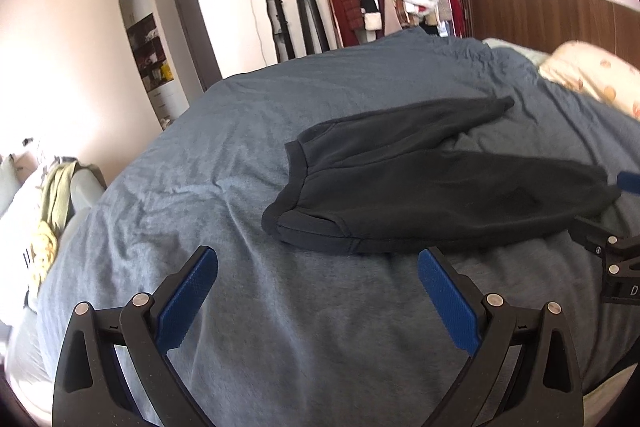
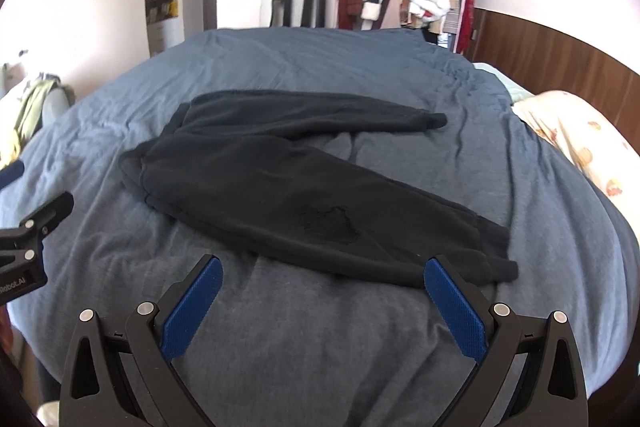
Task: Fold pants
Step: 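Lower both tools to the sweatpants waistband and close both grippers on it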
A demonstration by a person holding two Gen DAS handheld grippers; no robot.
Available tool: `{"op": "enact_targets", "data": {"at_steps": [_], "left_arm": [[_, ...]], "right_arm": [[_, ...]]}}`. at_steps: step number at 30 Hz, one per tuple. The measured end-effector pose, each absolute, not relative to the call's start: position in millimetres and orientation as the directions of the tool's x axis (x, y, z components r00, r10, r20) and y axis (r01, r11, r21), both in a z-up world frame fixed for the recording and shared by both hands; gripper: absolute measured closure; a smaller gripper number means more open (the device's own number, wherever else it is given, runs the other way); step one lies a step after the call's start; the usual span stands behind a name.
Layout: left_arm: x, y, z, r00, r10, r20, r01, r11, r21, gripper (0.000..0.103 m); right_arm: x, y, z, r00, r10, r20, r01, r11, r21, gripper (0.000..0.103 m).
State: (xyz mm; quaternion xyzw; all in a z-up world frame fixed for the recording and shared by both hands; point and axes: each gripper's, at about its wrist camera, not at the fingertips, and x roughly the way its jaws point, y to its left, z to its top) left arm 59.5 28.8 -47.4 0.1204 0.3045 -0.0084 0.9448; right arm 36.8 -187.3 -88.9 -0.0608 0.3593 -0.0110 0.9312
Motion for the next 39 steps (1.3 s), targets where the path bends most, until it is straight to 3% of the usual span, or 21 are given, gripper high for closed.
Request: {"op": "enact_targets", "data": {"at_steps": [14, 22, 34, 39], "left_arm": [[120, 30, -102, 0.744, 0.067, -0.665, 0.218, 0.916, 0.336, 0.003], [147, 19, -129, 0.685, 0.066, -0.726, 0.353, 0.841, 0.411, 0.003], [174, 3, -134, 0.624, 0.047, -0.78, 0.563, 0.665, 0.491, 0.005], [182, 0, -134, 0.635, 0.053, -0.771, 0.574, 0.636, 0.516, 0.007]], "right_arm": [[90, -167, -140, 0.655, -0.084, -0.751, -0.084, 0.98, -0.183, 0.001], [105, -163, -160, 0.633, -0.152, -0.759, -0.115, 0.951, -0.287, 0.001], [131, -146, -176, 0.479, -0.184, -0.858, -0.296, 0.886, -0.356, 0.002], [128, -147, -168, 0.5, -0.206, -0.841, -0.299, 0.87, -0.392, 0.004]]}}
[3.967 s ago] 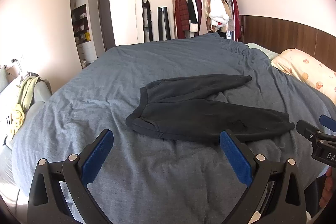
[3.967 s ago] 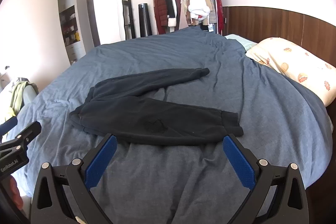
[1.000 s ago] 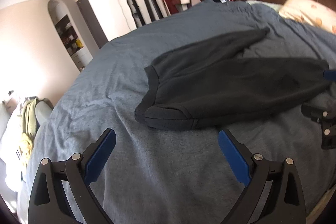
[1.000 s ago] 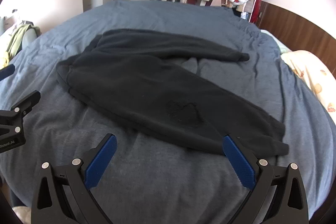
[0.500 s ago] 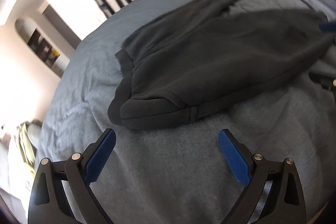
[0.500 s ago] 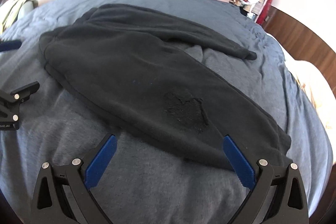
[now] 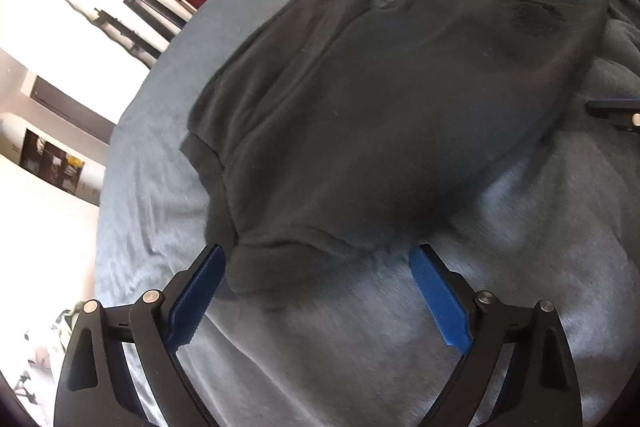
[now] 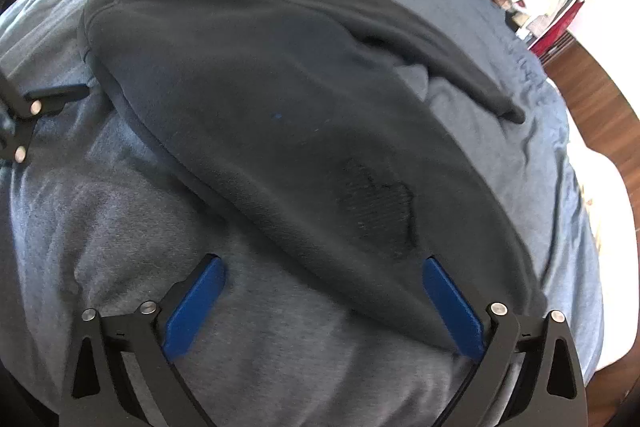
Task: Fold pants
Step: 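Lower both tools to the sweatpants waistband and close both grippers on it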
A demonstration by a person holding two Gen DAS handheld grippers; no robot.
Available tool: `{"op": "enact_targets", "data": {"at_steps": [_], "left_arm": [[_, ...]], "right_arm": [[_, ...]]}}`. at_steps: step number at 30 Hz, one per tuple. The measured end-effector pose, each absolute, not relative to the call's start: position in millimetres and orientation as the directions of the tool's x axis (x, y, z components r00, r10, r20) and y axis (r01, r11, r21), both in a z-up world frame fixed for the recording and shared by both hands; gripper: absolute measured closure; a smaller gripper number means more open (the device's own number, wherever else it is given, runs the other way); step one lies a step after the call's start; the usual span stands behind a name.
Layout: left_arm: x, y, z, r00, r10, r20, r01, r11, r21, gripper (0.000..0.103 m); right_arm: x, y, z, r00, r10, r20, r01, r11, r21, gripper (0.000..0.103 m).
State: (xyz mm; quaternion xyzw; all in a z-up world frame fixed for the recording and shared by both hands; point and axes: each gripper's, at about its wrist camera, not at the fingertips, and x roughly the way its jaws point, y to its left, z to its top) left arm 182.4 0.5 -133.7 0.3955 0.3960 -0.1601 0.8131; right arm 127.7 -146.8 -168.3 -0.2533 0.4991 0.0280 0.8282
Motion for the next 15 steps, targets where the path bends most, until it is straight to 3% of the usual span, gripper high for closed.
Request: {"op": "enact_targets", "data": {"at_steps": [3, 7, 9, 11, 13, 15], "left_arm": [[192, -5, -130, 0.625, 0.052, -0.779, 0.574, 0.645, 0.504, 0.011], [197, -11, -127, 0.602, 0.058, -0.796, 0.586, 0.646, 0.49, 0.018], [199, -12, -123, 0.588, 0.052, -0.807, 0.591, 0.654, 0.472, 0.026], [201, -13, -121, 0.566, 0.045, -0.823, 0.599, 0.663, 0.448, 0.04], [202, -15, -123, 0.53, 0.035, -0.847, 0.618, 0.668, 0.414, 0.049], [204, -18, -124, 0.517, 0.039, -0.855, 0.628, 0.661, 0.41, 0.054]], "right_arm": [[125, -149, -163, 0.525, -0.222, -0.822, -0.277, 0.868, -0.411, 0.007], [135, -156, -160, 0.525, -0.226, -0.821, -0.268, 0.871, -0.411, 0.018], [138, -162, -159, 0.517, -0.23, -0.825, -0.27, 0.87, -0.412, 0.024], [141, -167, -158, 0.51, -0.227, -0.829, -0.273, 0.872, -0.407, 0.032], [143, -171, -157, 0.495, -0.222, -0.84, -0.281, 0.874, -0.396, 0.052], [145, -174, -157, 0.465, -0.211, -0.86, -0.29, 0.881, -0.373, 0.065]]}}
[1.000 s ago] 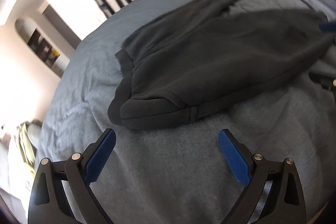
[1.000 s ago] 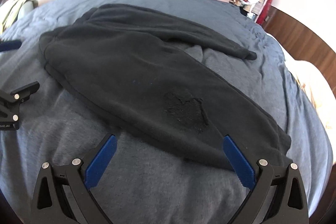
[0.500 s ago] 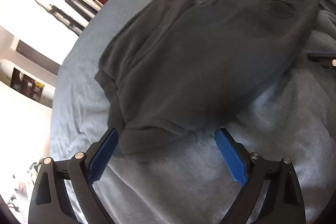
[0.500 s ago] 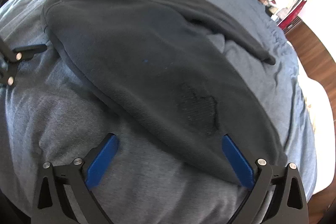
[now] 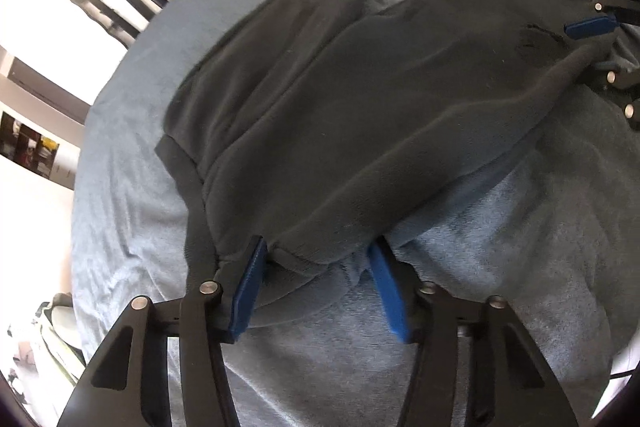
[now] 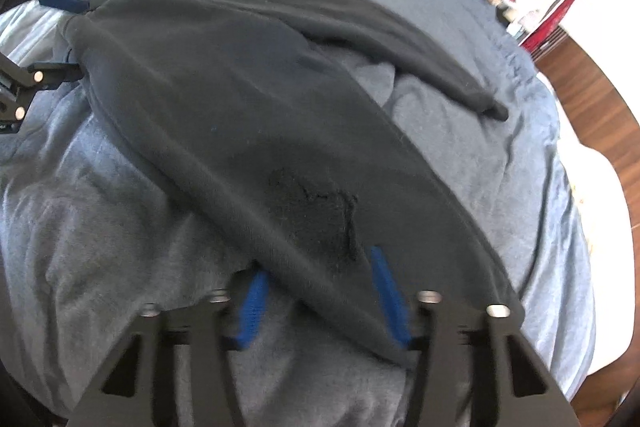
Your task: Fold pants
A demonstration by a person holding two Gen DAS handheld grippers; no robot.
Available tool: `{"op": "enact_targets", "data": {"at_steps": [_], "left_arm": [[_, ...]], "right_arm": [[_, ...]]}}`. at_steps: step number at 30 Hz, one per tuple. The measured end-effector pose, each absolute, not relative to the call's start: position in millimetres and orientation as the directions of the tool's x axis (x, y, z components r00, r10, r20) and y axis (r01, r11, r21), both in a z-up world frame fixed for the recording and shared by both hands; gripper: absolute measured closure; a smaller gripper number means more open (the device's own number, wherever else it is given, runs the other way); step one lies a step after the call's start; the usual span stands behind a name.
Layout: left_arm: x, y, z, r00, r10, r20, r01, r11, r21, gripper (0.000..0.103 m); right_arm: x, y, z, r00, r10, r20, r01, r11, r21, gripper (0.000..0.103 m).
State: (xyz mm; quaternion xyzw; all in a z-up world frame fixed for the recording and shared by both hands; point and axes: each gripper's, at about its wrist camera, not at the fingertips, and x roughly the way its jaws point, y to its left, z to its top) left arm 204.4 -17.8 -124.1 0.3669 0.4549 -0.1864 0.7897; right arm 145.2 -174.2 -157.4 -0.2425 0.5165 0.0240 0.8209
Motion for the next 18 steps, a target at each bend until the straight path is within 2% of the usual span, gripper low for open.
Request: {"op": "enact_targets", "data": {"at_steps": [5, 7, 12, 18], "left_arm": [[213, -20, -116, 0.478, 0.027, -0.878, 0.637, 0.678, 0.368, 0.072], [222, -17, -111, 0.45, 0.025, -0.893, 0.626, 0.704, 0.335, 0.075], [237, -14, -94, 0.4, 0.016, -0.916, 0.597, 0.754, 0.274, 0.077], [253, -13, -71, 0.368, 0.008, -0.93, 0.553, 0.802, 0.226, 0.077]], "right_arm": [[146, -180, -147, 0.396, -0.199, -0.897, -0.287, 0.901, -0.327, 0.083], [148, -181, -138, 0.382, -0.184, -0.906, -0.286, 0.908, -0.305, 0.089], [161, -186, -115, 0.388, -0.167, -0.906, -0.281, 0.915, -0.289, 0.094], [189, -192, -73, 0.404, -0.128, -0.906, -0.257, 0.934, -0.247, 0.095]]}}
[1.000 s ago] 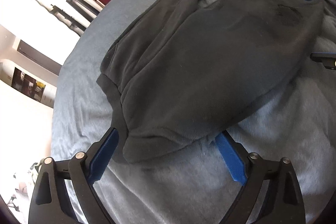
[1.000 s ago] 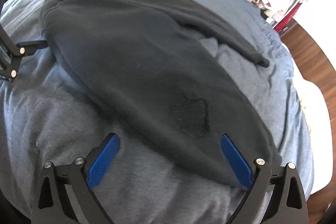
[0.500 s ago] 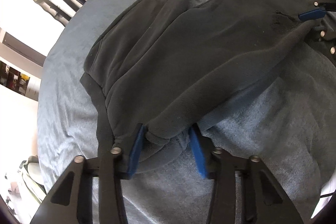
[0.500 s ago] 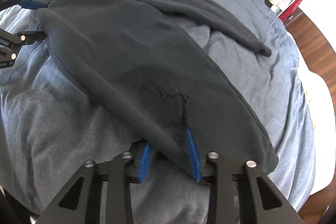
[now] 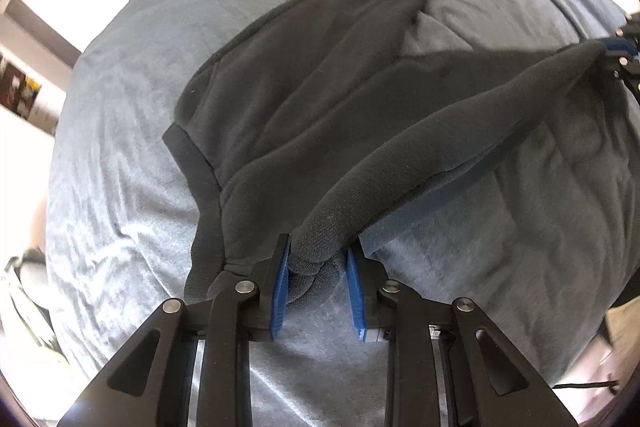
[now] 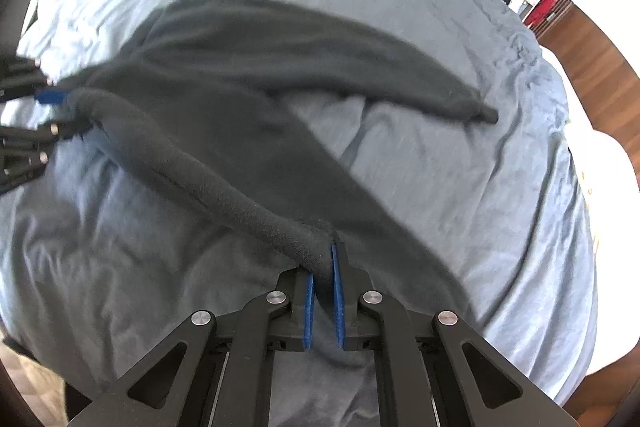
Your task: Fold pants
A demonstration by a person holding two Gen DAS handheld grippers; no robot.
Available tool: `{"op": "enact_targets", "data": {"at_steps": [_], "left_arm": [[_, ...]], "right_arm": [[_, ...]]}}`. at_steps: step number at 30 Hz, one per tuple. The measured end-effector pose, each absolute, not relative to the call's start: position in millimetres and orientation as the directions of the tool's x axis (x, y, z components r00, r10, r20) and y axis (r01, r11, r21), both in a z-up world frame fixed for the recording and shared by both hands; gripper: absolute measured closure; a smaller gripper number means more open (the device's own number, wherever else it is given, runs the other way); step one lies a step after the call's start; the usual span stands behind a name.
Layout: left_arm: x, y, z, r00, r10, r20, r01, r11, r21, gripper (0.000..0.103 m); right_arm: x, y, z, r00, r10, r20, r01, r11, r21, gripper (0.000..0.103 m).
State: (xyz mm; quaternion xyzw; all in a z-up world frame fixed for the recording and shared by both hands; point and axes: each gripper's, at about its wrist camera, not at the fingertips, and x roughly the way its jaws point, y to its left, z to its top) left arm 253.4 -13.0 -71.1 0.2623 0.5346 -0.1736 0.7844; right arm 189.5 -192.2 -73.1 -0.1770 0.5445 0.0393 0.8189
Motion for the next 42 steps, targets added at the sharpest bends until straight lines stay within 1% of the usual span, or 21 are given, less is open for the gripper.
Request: {"op": "enact_targets", "data": {"at_steps": [5, 12, 20, 29, 42], "left_arm": [[270, -17, -49, 0.363, -0.006, -0.932, 0.493, 0.85, 0.187, 0.078], [296, -21, -20, 0.384, -0.022, -0.923, 0.451, 0.877, 0.167, 0.078], [338, -24, -5, 0.389, -0.027, -0.921, 0.448, 0.879, 0.163, 0.078], [402, -26, -21, 0.368, -0.04, -0.929, 0.461, 0.875, 0.145, 0.078], [479, -18, -71, 0.303, -0.039, -0.952, 0.411, 0.907, 0.094, 0.078]], "right_arm": [[221, -208, -40, 0.388, -0.062, -0.919, -0.224, 0.961, -0.16, 0.095], [256, -218, -6, 0.427, -0.035, -0.903, -0.241, 0.959, -0.151, 0.095], [311, -223, 17, 0.417, 0.006, -0.909, -0.288, 0.949, -0.126, 0.095], [393, -227, -16, 0.286, -0.01, -0.958, -0.389, 0.913, -0.125, 0.095], [502, -226, -87, 0.132, -0.034, -0.991, -0.417, 0.905, -0.086, 0.095]]}}
